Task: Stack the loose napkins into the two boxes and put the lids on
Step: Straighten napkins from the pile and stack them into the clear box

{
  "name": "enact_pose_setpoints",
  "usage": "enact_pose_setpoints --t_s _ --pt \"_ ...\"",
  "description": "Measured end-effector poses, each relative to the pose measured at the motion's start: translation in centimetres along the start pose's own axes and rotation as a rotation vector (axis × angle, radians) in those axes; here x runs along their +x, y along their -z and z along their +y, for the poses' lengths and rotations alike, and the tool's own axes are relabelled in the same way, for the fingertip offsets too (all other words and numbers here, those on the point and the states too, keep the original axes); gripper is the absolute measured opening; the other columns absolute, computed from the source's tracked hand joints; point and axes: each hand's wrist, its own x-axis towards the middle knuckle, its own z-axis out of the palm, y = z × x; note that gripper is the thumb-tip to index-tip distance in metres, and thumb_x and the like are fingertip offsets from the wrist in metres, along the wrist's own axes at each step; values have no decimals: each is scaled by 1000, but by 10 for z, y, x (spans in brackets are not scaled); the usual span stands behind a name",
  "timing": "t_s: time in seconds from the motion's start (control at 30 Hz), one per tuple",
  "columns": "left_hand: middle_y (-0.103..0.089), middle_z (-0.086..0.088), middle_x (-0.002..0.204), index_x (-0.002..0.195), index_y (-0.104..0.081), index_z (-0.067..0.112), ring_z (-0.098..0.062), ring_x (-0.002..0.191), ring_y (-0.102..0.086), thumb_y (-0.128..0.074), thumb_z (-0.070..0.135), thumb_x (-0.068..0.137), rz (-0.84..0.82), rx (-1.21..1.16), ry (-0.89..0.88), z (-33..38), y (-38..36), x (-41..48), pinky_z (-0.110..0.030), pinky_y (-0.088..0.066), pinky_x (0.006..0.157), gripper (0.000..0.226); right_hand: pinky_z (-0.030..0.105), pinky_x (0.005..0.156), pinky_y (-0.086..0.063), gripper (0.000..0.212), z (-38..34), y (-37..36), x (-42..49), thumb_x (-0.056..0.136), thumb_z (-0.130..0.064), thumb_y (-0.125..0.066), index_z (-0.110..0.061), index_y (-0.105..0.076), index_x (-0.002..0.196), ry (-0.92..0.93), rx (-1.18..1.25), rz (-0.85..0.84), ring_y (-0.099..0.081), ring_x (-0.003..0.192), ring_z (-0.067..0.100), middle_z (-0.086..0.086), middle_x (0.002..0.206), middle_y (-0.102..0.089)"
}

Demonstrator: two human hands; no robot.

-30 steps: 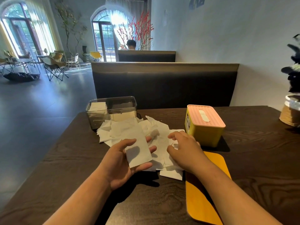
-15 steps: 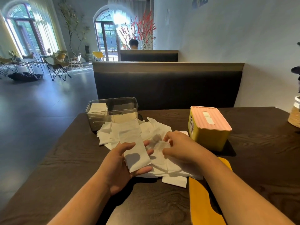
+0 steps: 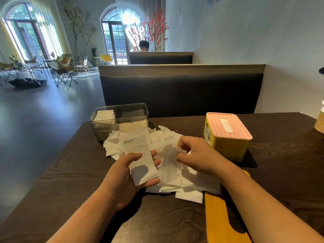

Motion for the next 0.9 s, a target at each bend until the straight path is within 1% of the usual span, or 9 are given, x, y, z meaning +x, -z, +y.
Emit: enact_pose_setpoints --t_s 0.13,0.23,0.37,0.43,0.5,0.6,0.7,0.8,0.9 --pt "-77 -8 123 138 -55 36 -28 113 -75 -50 20 105 57 20 -65 3 -1 -3 -58 -58 89 37 31 78 -61 11 -8 -2 -3 92 -16 -71 -27 -66 93 83 295 81 -65 86 17 -9 86 -66" --pt "-77 -8 122 136 -57 38 -29 113 -74 -51 26 107 63 17 -53 5 -3 -6 -59 -58 88 33 25 79 -59 17 -17 -3 -6 96 -7 -70 -22 -67 104 118 487 69 -67 95 12 -11 94 -68" --pt "-73 -14 129 144 -57 32 -39 116 -71 -49 36 107 -36 30 25 5 -2 -7 -57 -61 82 38 22 80 -57 23 -30 -2 -14 96 -2 -69 -22 -67 108 165 630 -10 -68 97 7 -13 97 -70" --pt "-72 -20 127 141 -62 23 -37 109 -73 -46 46 104 -100 72 66 3 -4 -7 -57 -58 92 46 27 83 -60 24 -34 -5 -16 96 -3 -70 -23 -67 110 169 628 -61 -69 101 10 -14 100 -70" --pt "-73 -21 125 133 -72 19 -35 105 -72 -44 57 100 -154 77 100 0 -8 -9 -52 -55 95 58 31 86 -62 23 -35 -9 -17 98 -11 -70 -28 -66 112 185 516 -88 -68 105 12 -16 105 -68" --pt "-69 -18 135 132 -72 27 -35 120 -69 -50 68 99 -278 89 134 -6 -10 -13 -51 -59 91 58 29 79 -64 23 -36 -15 -18 100 -23 -68 -41 -63 114 164 331 -74 -63 107 8 -18 115 -63" --pt "-65 -19 139 139 -66 31 -36 120 -68 -73 47 93 -314 137 142 -11 -10 -14 -47 -63 77 49 14 79 -57 30 -36 -14 -18 100 -33 -68 -48 -57 124 211 139 2 -59 110 2 -18 122 -60" --pt "-70 -19 133 138 -65 29 -35 111 -72 -62 22 101 -246 98 109 -14 -11 -8 -42 -64 67 38 10 76 -49 39 -37 -8 -18 98 -38 -69 -53 -49 128 252 85 79 -55 106 -6 -29 120 -55" --pt "-72 -15 131 143 -57 25 -34 117 -72 -49 19 107 -207 72 125 -12 -10 -4 -46 -64 73 37 13 76 -49 26 -36 3 -14 102 -34 -65 -45 -55 123 194 138 206 -58 103 -1 -25 117 -58"
